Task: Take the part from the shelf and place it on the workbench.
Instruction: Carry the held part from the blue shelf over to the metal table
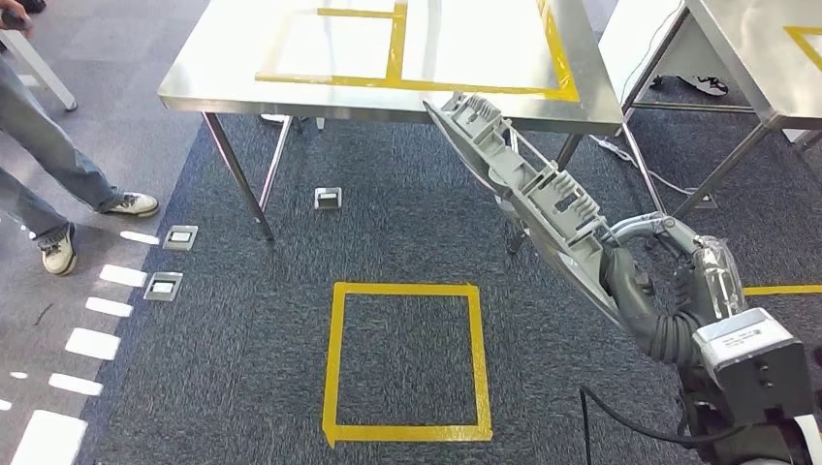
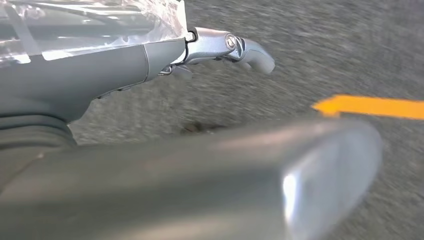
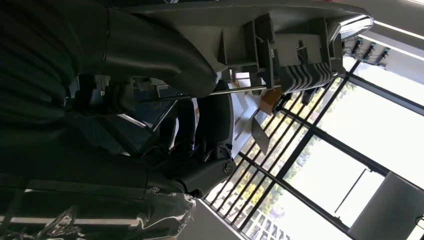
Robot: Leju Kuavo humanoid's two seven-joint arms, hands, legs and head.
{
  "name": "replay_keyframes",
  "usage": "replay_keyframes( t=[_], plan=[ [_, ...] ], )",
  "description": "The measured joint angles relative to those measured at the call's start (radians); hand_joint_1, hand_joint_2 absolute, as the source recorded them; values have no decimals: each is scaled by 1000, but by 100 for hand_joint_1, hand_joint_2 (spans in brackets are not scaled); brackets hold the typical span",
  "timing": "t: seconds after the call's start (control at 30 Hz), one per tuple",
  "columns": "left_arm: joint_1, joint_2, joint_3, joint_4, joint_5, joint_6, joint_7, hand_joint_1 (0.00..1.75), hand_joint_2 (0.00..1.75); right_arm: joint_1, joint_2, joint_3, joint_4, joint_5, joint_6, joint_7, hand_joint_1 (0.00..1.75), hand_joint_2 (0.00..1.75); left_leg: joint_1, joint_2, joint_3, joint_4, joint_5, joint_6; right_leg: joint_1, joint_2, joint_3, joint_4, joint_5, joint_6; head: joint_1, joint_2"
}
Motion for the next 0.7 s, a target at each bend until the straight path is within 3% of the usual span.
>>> replay_keyframes(
  t=[0.07,0.1,0.13,0.17,0.23,0.27,0.3,0.4,0.47,0.57,0.6,0.63,0.7],
  plan=[
    [4,-1,0,0,-1,-2,0,0,0,-3,0,1,4,0,0,0,175,175,1,-3,28,-7,-19,3,0,-3,-70,136,-58,8,11,0],
    [11,-1,0,0,-1,-3,1,0,0,-3,0,1,6,0,0,0,175,175,1,-4,44,-10,-28,2,0,-3,-101,183,-63,9,14,0],
    [18,-1,0,1,-1,-3,1,0,0,-4,0,1,7,0,0,0,175,175,0,-6,58,-12,-38,1,1,-3,-123,199,-40,7,17,0],
    [22,-1,0,1,0,-4,2,0,0,-5,0,1,8,0,0,0,175,175,0,-9,71,-13,-46,0,2,-3,-135,180,10,2,20,0],
    [24,-2,0,1,0,-7,4,0,0,-5,0,1,9,0,0,0,175,175,-1,-14,89,-15,-59,-3,8,-4,-145,85,133,-16,25,0],
    [24,-2,0,1,0,-9,5,0,0,-4,0,1,9,0,0,0,175,175,-2,-17,91,-14,-61,-5,13,-5,-146,47,176,-25,26,0],
    [25,-3,0,1,1,-11,6,0,0,-3,0,1,9,0,0,0,175,175,-1,-18,91,-14,-62,-9,17,-6,-149,26,197,-33,28,0],
    [24,-5,-1,2,7,-15,12,0,0,-3,-2,1,9,0,1,0,175,175,2,-19,82,-17,-60,-23,20,-6,-147,8,204,-44,31,0],
    [12,-5,-1,1,10,-17,14,0,0,-4,-1,1,9,0,1,0,175,175,0,-13,72,-1,-84,-36,11,-3,-113,-48,185,-52,28,0],
    [6,-3,-1,2,15,-25,19,0,0,-3,0,2,11,-1,1,0,175,175,6,-2,28,150,-170,-54,4,-3,-68,-96,155,-58,11,0],
    [7,-3,-1,2,17,-28,21,0,0,-2,1,3,13,-1,1,0,175,175,9,-1,13,205,-182,-59,3,-3,-58,-96,148,-57,7,0],
    [7,-2,-1,2,17,-31,23,0,0,-2,2,3,14,-1,2,0,175,175,12,0,6,231,-172,-63,3,-3,-49,-93,140,-55,2,0],
    [5,-1,-1,2,17,-35,23,0,0,-2,4,3,16,-2,2,0,175,175,17,1,24,179,-96,-67,0,-4,-27,-85,120,-49,-5,0]
  ],
)
